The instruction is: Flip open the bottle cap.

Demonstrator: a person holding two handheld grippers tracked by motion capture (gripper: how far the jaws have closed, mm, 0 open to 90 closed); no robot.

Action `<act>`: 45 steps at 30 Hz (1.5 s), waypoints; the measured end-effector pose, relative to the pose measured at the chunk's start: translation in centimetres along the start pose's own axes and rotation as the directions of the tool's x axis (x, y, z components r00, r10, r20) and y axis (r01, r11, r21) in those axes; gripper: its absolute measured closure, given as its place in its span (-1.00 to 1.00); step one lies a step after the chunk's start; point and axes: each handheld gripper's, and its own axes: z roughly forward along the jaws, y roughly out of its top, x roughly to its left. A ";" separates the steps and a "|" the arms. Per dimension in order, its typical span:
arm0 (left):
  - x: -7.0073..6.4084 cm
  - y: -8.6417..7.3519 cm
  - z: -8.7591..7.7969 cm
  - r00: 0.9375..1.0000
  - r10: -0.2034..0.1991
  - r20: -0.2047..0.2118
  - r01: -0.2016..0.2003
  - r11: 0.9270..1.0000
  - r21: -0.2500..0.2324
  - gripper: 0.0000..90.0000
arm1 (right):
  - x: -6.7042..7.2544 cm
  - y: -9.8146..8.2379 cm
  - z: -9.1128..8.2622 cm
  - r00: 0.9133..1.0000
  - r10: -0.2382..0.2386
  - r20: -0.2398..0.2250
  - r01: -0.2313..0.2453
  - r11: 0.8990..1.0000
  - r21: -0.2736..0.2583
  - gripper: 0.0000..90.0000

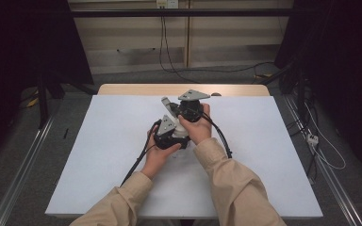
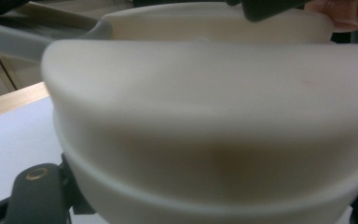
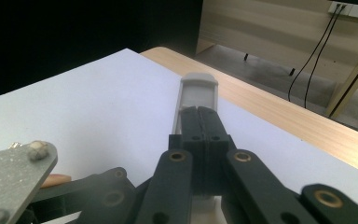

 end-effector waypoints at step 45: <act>0.2 0.2 -5.9 0.996 -0.029 0.082 0.023 0.997 0.073 -0.84 | -0.6 -3.7 -8.2 0.998 0.001 -0.066 -0.006 0.997 -0.083 -0.58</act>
